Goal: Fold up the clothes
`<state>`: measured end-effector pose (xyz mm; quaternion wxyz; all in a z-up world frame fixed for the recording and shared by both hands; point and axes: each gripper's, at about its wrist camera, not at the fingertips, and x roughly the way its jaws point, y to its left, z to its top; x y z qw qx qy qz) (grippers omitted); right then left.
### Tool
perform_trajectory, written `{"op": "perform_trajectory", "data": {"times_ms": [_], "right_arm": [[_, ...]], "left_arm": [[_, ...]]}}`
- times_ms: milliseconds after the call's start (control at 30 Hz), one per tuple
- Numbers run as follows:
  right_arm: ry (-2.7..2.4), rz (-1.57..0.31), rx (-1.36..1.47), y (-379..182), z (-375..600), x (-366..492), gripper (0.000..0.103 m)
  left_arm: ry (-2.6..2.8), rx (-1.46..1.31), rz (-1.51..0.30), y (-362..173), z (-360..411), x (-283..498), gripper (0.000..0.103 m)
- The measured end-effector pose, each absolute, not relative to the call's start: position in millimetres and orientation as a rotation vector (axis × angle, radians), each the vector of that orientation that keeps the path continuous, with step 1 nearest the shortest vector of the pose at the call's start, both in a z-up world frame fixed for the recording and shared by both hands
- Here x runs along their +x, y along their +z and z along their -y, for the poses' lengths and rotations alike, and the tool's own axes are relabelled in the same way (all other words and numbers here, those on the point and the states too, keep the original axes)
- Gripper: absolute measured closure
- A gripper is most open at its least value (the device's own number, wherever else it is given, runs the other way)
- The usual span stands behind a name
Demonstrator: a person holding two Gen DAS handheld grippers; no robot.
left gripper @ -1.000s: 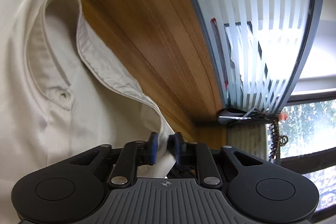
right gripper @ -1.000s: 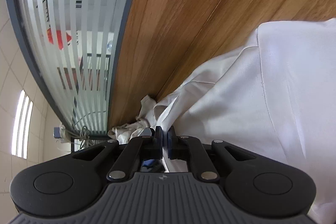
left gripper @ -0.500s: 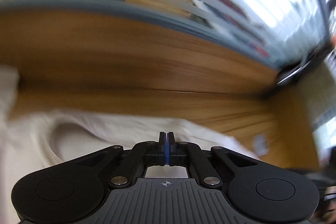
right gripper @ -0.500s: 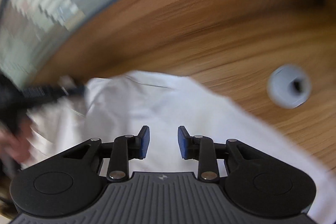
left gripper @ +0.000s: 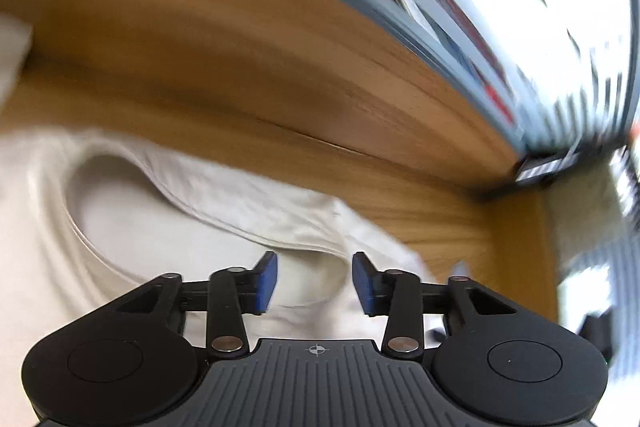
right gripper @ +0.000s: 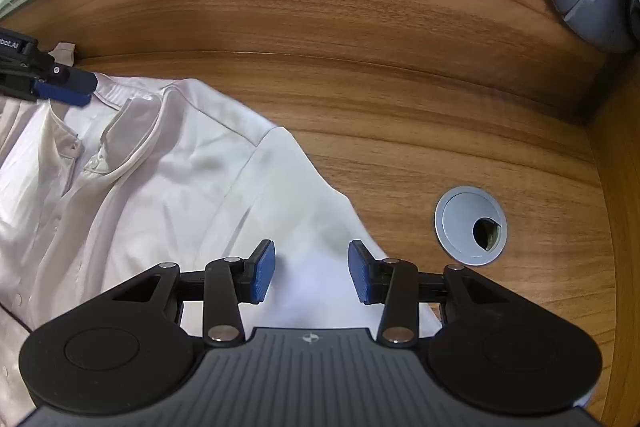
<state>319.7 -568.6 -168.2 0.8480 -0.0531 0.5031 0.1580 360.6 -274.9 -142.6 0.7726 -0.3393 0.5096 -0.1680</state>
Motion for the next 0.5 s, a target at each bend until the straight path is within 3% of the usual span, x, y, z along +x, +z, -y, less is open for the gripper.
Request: {"op": "perform_trajectory", "data": {"times_ms": [100,233,267,333,367,433,500], "right_arm": [[0.323,-1.048,-0.126,-165.8,571.7,318.9,0.044],[0.328,-1.052,-0.150,-167.2,576.2,318.1,0.044],[0.330,-1.056,-0.159,-168.8,577.1,318.4,0.044],[0.334,-1.066,-0.176,-172.1,578.5,319.2,0.044],[0.338,-1.071,-0.180,-173.7,578.8,319.6,0.045],[0.349,-1.078,-0.189,-175.9,579.4,319.7,0.055],[0.363,-1.085,-0.195,-176.4,579.3,318.8,0.098]], "left_arm": [[-0.350,-0.842,-1.118,-156.2,282.7,366.7,0.059],[-0.358,-0.774,-1.145,-158.4,306.5,377.1,0.060],[-0.352,-0.741,-1.137,-156.2,311.4,379.2,0.064],[-0.342,-0.656,-1.105,-149.3,319.0,378.8,0.100],[-0.329,-0.600,-1.096,-145.3,322.3,378.9,0.099],[-0.314,-0.516,-1.071,-137.5,324.4,378.7,0.099],[-0.311,-0.453,-1.050,-130.1,323.6,379.5,0.099]]}}
